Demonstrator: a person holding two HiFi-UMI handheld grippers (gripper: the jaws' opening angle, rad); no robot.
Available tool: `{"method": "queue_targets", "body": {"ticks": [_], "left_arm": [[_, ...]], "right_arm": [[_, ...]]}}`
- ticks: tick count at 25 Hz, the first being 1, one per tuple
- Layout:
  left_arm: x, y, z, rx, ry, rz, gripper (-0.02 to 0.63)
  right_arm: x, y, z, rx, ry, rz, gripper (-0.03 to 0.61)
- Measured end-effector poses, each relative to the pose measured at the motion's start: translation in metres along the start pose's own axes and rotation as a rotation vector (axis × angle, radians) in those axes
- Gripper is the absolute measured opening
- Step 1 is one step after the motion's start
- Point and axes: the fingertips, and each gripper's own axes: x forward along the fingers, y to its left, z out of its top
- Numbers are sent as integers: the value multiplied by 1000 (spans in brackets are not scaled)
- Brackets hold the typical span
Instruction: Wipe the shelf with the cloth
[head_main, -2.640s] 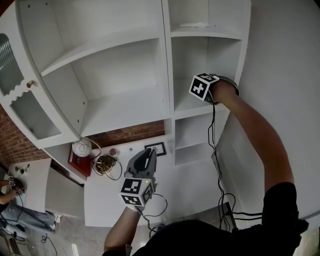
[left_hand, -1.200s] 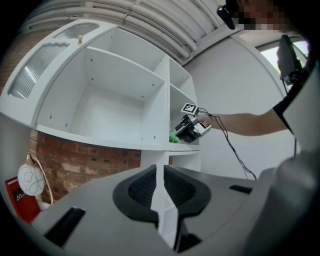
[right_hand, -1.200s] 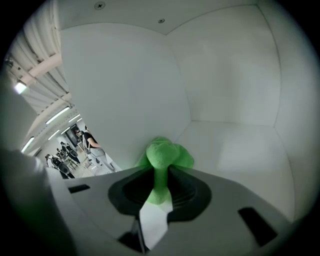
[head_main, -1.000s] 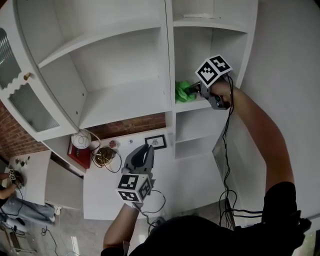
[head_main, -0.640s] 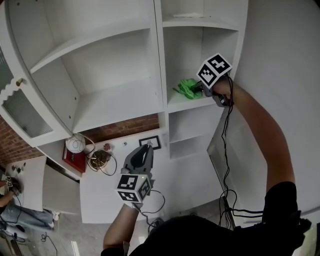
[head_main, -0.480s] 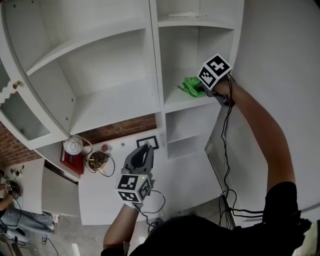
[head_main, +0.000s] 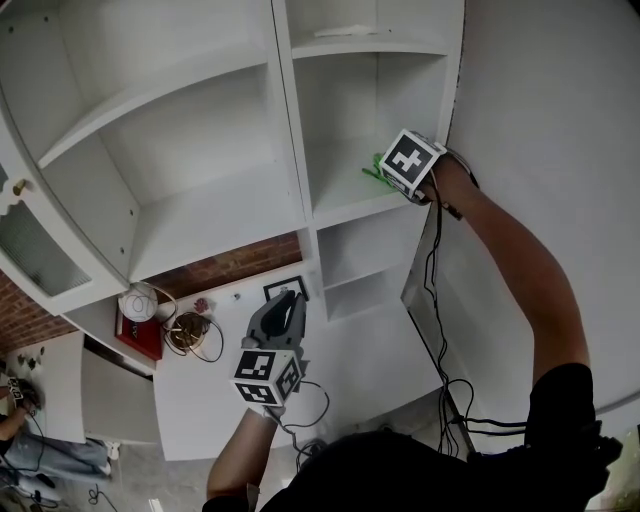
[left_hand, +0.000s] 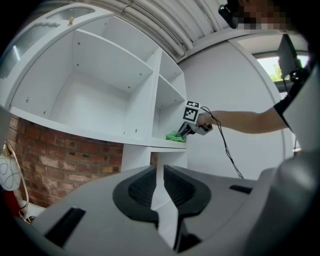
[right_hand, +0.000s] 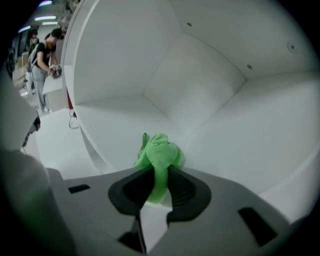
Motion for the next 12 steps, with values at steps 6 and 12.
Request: {"method": "queue_targets", "body": {"ticks": [6,12], "left_arm": [[4,2,6,14,-2,-9,46],[5,6,9,25,-5,-7,46]], "right_arm": [[1,-7,-11,-248,99,-232,77],[-8,-9,-2,-227,-12,-260,77]]}}
